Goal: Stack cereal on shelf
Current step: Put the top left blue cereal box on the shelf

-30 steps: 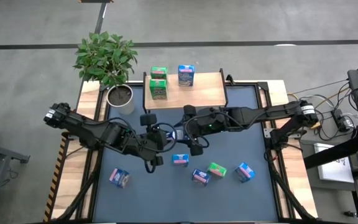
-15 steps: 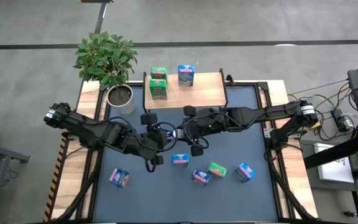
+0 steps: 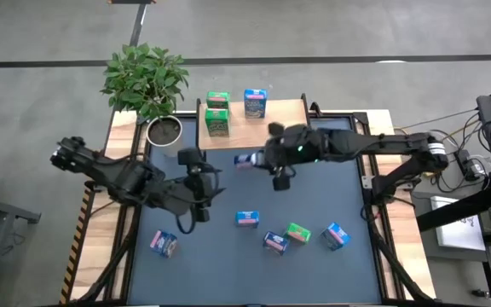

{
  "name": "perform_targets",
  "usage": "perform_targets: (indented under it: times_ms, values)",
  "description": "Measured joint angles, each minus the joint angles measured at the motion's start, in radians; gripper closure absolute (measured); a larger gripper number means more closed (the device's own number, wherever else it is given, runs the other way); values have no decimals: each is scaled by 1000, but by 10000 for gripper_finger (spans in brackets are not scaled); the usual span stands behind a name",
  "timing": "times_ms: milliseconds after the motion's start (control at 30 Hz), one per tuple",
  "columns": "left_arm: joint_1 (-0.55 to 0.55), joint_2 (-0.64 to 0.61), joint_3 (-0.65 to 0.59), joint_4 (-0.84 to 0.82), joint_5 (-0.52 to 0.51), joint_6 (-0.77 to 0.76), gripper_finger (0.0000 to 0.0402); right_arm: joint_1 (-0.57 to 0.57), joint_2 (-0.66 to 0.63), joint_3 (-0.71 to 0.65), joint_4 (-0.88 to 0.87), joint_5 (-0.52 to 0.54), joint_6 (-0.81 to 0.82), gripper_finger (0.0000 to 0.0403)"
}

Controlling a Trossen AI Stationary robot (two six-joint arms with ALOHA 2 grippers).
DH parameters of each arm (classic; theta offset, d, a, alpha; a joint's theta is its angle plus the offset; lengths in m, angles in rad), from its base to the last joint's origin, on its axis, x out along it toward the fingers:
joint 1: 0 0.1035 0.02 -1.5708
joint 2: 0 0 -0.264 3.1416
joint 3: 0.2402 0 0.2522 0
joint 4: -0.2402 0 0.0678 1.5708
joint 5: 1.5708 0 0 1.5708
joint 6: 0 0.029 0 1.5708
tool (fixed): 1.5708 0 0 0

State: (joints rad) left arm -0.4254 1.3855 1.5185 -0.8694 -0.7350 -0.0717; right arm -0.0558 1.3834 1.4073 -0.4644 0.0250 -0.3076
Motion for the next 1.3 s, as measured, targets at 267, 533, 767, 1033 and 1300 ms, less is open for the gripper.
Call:
perform_targets:
  times_ms: [267,533,767,1033,1300]
  values:
    - [-55,-36,-108,76,1,-37,194,-252,-212,-327,294,-8,4,262]
    - [-62,-37,-171,166,0,-40,194,-505,-297,-681,752,-43,164,262]
    - [-63,-51,-230,253,0,27,194,-533,-275,-798,968,-61,201,262]
    - [-63,-101,-363,415,4,37,194,-532,-268,-802,970,-60,196,256]
    - [-63,-126,-456,546,4,37,194,-532,-268,-803,917,-52,203,207]
